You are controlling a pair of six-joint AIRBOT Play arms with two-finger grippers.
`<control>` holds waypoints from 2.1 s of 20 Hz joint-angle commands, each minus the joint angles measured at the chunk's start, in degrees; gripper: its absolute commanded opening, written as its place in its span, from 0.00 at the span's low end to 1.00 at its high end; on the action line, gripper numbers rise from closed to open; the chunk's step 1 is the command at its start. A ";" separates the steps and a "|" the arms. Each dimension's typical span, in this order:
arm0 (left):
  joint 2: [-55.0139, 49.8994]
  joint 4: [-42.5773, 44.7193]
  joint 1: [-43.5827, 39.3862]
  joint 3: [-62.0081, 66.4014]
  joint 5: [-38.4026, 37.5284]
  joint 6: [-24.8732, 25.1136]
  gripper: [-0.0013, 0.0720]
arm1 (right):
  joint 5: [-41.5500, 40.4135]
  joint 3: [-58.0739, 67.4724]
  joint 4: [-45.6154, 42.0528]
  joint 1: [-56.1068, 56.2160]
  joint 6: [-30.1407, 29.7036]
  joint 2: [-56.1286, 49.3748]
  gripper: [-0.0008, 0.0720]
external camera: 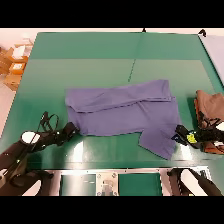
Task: Fold the shirts.
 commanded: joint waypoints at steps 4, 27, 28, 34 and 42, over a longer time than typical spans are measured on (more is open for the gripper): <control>0.04 20.50 0.24 15.37 -9.22 -9.92 0.05 | 2.80 4.33 9.55 0.22 -1.01 1.29 0.03; -38.10 28.11 4.15 55.06 -11.91 -7.76 0.05 | -6.25 59.41 23.39 9.55 -4.50 -48.37 0.03; -40.13 27.04 4.17 55.93 -11.87 -7.41 0.05 | -6.25 61.00 23.37 10.08 -4.63 -50.53 0.03; -43.52 25.14 4.17 56.41 -5.66 -7.41 0.05 | -10.58 63.65 23.39 11.85 -6.62 -56.48 0.11; -43.30 25.79 8.13 67.98 -24.15 -1.60 0.96 | 3.34 71.84 21.18 2.67 -11.72 -56.76 0.82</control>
